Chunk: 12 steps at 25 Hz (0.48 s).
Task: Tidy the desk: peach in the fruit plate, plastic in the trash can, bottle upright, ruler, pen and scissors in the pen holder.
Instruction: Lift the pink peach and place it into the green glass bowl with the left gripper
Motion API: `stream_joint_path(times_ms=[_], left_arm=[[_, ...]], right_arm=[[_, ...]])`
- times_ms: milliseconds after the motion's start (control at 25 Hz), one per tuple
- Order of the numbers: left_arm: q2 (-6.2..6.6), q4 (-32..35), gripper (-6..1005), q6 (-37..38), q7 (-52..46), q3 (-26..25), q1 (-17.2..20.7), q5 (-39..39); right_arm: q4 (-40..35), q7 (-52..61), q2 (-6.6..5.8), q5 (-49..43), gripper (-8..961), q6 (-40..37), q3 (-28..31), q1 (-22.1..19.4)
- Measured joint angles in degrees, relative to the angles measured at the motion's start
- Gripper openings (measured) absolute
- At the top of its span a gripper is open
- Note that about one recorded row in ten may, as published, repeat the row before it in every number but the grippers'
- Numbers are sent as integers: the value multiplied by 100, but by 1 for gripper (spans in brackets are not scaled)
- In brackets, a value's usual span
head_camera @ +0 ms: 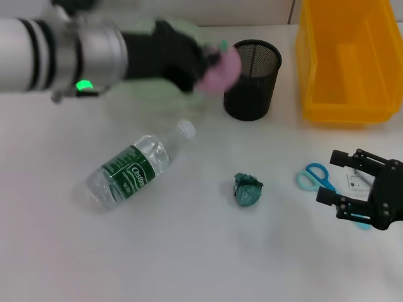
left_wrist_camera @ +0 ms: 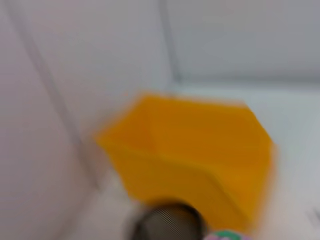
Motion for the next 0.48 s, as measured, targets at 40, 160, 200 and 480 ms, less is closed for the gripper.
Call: stream_joint_path(times_ms=[40, 160, 200, 480], left_arm=[[0, -95, 58, -136, 35, -215, -5, -163], [3, -762, 48, -733, -48, -793, -221, -379], [7, -1023, 60, -846, -108, -941, -341, -366], [6, -2409, 145, -1416, -122, -1490, -809, -341]], right_arm=[[27, -2, 0, 0, 818, 36, 0, 18], [77, -7, 1, 0, 819, 105, -28, 53], [92, -9, 3, 0, 819, 111, -36, 60], [154, -13, 12, 0, 818, 117, -61, 98]])
